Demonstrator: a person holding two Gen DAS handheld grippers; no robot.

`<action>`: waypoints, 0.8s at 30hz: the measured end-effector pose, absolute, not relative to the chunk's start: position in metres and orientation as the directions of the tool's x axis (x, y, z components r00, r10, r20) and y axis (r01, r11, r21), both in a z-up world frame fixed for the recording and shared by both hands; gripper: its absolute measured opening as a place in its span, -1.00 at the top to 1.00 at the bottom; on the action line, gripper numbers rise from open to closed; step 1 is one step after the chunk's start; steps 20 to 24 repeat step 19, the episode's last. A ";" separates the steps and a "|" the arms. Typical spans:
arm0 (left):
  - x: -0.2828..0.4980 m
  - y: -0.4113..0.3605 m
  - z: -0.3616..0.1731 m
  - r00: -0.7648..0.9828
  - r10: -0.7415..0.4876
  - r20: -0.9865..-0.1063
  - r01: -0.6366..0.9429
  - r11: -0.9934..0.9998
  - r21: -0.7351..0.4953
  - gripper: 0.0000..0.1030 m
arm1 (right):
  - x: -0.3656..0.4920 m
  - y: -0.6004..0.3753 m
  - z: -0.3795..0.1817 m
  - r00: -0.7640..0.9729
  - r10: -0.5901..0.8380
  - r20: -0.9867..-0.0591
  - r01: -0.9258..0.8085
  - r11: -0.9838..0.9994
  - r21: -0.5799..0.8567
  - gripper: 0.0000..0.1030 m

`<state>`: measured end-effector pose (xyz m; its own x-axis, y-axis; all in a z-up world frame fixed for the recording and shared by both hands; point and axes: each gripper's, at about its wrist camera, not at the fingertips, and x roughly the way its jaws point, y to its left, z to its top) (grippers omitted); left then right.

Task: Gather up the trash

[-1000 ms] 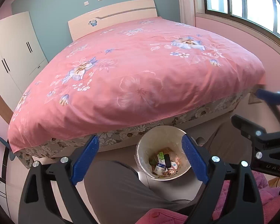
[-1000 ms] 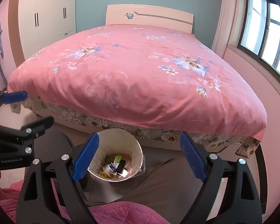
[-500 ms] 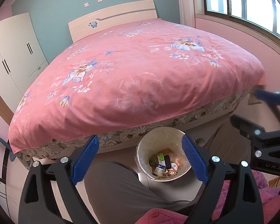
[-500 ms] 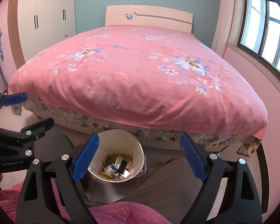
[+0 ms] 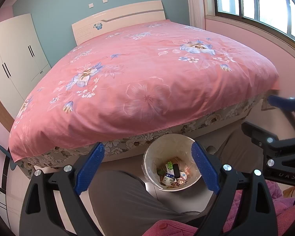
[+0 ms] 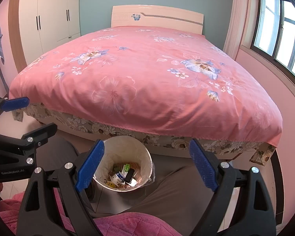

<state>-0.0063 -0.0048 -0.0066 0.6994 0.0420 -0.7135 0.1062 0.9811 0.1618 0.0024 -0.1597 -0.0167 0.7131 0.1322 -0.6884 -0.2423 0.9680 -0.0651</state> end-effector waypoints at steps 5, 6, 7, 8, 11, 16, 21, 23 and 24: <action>-0.006 -0.004 -0.006 0.698 0.041 -0.715 0.106 0.982 0.159 -0.78 | 0.003 -0.159 -0.017 0.710 0.132 -0.692 -0.242 0.968 -0.065 -0.68; -0.006 -0.005 -0.006 0.697 0.040 -0.716 0.106 0.982 0.158 -0.78 | 0.003 -0.159 -0.017 0.711 0.132 -0.691 -0.242 0.968 -0.065 -0.68; -0.006 -0.005 -0.005 0.697 0.039 -0.716 0.106 0.982 0.156 -0.78 | 0.003 -0.159 -0.017 0.711 0.132 -0.691 -0.242 0.968 -0.064 -0.68; -0.006 -0.005 -0.005 0.697 0.040 -0.716 0.105 0.982 0.156 -0.78 | 0.003 -0.159 -0.017 0.711 0.132 -0.691 -0.243 0.968 -0.065 -0.68; -0.006 -0.005 -0.005 0.698 0.042 -0.715 0.104 0.982 0.160 -0.78 | 0.002 -0.159 -0.017 0.710 0.132 -0.691 -0.243 0.968 -0.065 -0.68; -0.006 -0.003 -0.006 0.697 0.039 -0.716 0.106 0.982 0.157 -0.78 | 0.002 -0.159 -0.018 0.710 0.134 -0.692 -0.245 0.967 -0.064 -0.68; -0.006 -0.003 -0.006 0.697 0.038 -0.716 0.107 0.982 0.157 -0.78 | 0.002 -0.158 -0.020 0.706 0.136 -0.695 -0.246 0.967 -0.060 -0.68; -0.006 -0.003 -0.006 0.697 0.038 -0.716 0.107 0.982 0.157 -0.78 | 0.002 -0.158 -0.020 0.706 0.136 -0.695 -0.246 0.967 -0.060 -0.68; -0.006 -0.003 -0.006 0.697 0.038 -0.716 0.107 0.982 0.157 -0.78 | 0.002 -0.158 -0.020 0.706 0.136 -0.695 -0.246 0.967 -0.060 -0.68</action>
